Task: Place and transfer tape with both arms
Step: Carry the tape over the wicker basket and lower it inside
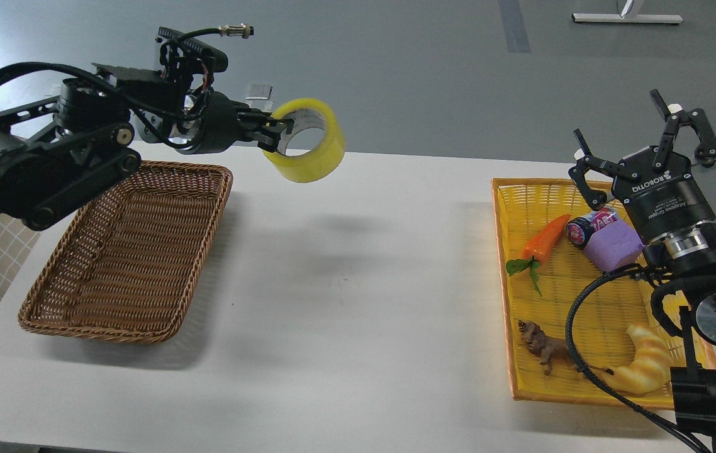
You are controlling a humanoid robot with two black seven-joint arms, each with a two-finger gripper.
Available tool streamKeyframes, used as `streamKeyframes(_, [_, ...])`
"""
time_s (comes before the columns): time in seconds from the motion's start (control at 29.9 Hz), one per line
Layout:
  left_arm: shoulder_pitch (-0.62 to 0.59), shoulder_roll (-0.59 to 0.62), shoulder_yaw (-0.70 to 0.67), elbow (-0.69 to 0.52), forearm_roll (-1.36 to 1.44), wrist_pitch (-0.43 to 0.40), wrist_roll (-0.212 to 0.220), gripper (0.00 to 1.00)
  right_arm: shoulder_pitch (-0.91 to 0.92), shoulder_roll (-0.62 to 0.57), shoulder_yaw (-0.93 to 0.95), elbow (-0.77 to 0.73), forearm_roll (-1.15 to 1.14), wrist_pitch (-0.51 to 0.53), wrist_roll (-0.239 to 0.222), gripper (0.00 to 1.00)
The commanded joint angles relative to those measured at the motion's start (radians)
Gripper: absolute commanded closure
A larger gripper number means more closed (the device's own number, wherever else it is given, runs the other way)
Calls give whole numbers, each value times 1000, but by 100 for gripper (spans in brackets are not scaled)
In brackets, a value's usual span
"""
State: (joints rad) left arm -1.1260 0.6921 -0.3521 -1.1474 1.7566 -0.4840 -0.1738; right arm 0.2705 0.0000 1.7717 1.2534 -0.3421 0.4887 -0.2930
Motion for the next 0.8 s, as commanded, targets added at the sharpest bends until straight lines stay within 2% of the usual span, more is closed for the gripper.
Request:
streamKeyframes(0.0, [0,78,1,-2,3,2,-21,100,6,0,0,-2,0,0,0,3])
streamKeyframes(0.07, [2,104,-1,-2,1,2,-27,100,7,0,0,-2,0,0,0,4])
streamKeyframes(0.23, [21,211,7,9,4,28,-99,100,9,0,-1,-8,0,0,0,4])
streamKeyframes(0.3, [44,233,7,12,6,36,-107,100,9,0,-3,-11,0,0,0,4])
streamKeyframes(0.47, [194,296,7,18,17,94,-151,100,9,0,-5,-15,0,0,0,4])
streamKeyframes(0.6, [288,333,7,41,30,134,-168,100,7,0,-5,-17,0,0,0,4])
streamKeyframes(0.77, [342,333,7,87,30,165,-184,100,7,0,-6,-19,0,0,0,3])
